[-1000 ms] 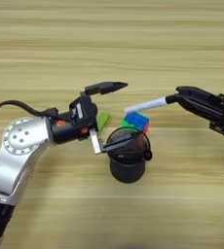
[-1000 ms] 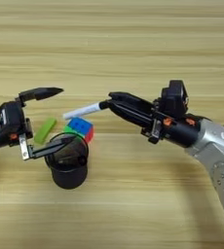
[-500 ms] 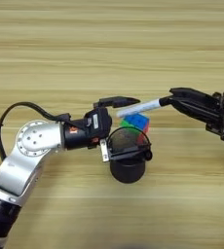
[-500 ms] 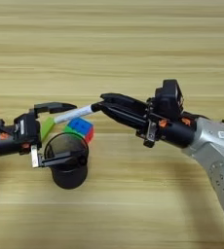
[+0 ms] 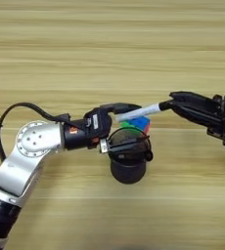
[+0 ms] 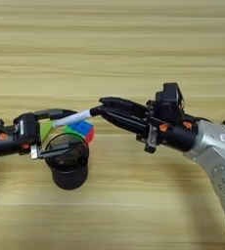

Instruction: Move the objects on the table

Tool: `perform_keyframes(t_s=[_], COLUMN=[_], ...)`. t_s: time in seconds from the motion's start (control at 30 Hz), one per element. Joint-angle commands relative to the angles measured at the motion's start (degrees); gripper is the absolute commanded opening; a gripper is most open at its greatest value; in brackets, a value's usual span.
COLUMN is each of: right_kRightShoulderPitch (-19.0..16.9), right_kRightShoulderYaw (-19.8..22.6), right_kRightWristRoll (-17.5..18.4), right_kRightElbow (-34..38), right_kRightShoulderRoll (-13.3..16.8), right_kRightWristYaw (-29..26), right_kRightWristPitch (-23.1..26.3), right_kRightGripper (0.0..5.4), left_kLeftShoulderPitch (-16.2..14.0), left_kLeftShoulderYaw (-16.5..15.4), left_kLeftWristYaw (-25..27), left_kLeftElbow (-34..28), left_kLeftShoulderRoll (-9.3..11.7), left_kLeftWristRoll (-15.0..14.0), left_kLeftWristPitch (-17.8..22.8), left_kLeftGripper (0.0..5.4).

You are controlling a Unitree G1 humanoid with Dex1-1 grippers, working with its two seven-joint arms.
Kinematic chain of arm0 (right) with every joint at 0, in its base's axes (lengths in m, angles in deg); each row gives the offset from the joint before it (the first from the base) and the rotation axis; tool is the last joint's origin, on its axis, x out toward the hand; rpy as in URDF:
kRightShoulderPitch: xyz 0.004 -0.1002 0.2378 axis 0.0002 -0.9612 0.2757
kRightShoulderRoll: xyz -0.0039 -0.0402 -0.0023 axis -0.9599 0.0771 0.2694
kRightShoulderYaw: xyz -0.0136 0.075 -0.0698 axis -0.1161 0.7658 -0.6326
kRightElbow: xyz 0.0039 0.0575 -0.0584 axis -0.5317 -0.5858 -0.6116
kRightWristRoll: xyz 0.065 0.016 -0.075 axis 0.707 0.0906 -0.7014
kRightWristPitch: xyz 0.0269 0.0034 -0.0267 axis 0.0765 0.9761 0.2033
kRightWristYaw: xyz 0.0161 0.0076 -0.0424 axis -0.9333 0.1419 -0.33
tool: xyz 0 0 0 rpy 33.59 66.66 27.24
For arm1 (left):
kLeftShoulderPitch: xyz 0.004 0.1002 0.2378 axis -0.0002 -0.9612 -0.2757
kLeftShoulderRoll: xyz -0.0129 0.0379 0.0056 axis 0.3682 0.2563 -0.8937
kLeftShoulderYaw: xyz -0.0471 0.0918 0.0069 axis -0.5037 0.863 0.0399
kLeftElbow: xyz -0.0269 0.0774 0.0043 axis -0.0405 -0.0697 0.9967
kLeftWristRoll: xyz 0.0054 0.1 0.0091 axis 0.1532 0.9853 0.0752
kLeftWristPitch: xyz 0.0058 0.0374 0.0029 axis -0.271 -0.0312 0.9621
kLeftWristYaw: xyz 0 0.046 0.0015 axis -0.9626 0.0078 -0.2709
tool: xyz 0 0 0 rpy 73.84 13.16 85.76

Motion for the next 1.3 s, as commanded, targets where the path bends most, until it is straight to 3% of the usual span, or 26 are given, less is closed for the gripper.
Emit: perform_keyframes(t_s=[0.03, 0.7, 1.23, 1.27, 1.3], right_kRightShoulderPitch=[-0.1, -0.1, -0.2, -0.2, -0.2], right_kRightShoulderYaw=[0.6, 0.6, 0.5, 0.5, 0.4], right_kRightWristRoll=[0.8, 1.0, 1.0, 0.9, 0.8], right_kRightElbow=[0.7, 0.9, 1.0, 1.0, 0.9], right_kRightShoulderRoll=[0.9, 1.8, 2.0, 2.0, 2.0], right_kRightWristYaw=[-0.1, -0.4, -0.2, -0.2, -0.2], right_kRightWristPitch=[0.4, 0.5, 0.3, 0.3, 0.3], right_kRightGripper=[0.67, 0.66, 0.66, 1.03, 1.06], left_kLeftShoulderPitch=[0.0, -0.2, -0.3, -0.3, -0.3], left_kLeftShoulderYaw=[-0.5, -0.9, -1.1, -1.1, -1.1], left_kLeftWristYaw=[0.2, 0.4, 0.4, 0.4, 0.4], left_kLeftElbow=[0.1, -0.5, -0.6, -0.6, -0.6], left_kLeftShoulderRoll=[0.3, -0.1, -0.3, -0.3, -0.3], left_kLeftWristRoll=[0.3, -0.6, -0.4, -0.4, -0.4], left_kLeftWristPitch=[-0.2, 0.0, 0.0, -0.1, -0.1], left_kLeftGripper=[2.57, 0.79, 0.69, 0.69, 0.69])
